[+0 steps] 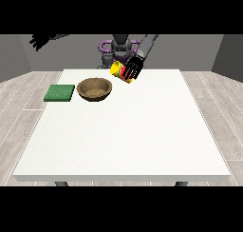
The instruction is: Pick the cup and pour the ball into the bowl, then pick the bowl and place it on the pad
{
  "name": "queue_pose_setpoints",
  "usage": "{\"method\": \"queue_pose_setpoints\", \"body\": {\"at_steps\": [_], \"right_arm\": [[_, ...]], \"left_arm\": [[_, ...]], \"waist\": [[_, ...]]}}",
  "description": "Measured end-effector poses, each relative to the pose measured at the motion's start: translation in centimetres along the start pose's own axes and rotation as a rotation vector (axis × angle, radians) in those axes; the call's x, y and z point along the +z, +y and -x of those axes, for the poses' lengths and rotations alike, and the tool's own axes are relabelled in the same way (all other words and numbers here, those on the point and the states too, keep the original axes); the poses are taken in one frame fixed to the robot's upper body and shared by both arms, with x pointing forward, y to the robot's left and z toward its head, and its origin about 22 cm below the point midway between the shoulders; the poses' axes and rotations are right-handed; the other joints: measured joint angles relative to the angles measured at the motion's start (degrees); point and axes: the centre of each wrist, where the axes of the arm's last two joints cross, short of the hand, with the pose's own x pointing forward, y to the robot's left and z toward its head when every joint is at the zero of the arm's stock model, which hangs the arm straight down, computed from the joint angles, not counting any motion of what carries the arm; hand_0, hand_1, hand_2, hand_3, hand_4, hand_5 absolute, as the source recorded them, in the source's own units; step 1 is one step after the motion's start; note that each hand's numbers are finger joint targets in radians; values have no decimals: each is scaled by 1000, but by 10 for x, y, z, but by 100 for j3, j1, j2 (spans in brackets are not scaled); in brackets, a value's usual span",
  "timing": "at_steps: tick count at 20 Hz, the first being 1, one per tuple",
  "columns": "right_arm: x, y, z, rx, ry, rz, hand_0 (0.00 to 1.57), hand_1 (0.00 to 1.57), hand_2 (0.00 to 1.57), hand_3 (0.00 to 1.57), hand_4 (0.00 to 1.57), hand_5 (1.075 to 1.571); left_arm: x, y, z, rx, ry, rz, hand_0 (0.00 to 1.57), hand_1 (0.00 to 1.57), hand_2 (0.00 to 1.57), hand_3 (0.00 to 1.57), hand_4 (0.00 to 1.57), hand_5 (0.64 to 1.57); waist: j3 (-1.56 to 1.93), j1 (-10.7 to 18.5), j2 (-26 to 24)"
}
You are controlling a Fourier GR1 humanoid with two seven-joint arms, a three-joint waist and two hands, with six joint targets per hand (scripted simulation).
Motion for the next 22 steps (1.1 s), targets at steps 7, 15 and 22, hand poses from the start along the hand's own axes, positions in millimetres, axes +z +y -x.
{"method": "queue_pose_setpoints", "body": {"at_steps": [7,15,22], "right_arm": [[7,-16,23,-12,55,12,0,0,0,127,691,1554],[-18,7,24,-18,56,-27,0,0,0,300,699,1555],[-21,12,36,-30,66,-39,0,0,0,271,691,1548]], "left_arm": [[-15,0,-55,-248,-50,69,1351,1351,1571,1571,1364,1563],[-35,16,-101,-649,-98,23,730,730,1571,1569,1012,1570],[-19,14,-129,-839,-158,79,167,167,1194,1571,1134,1570]], "waist": [[-9,100,-224],[-11,-102,-260],[-16,-214,-302]]}}
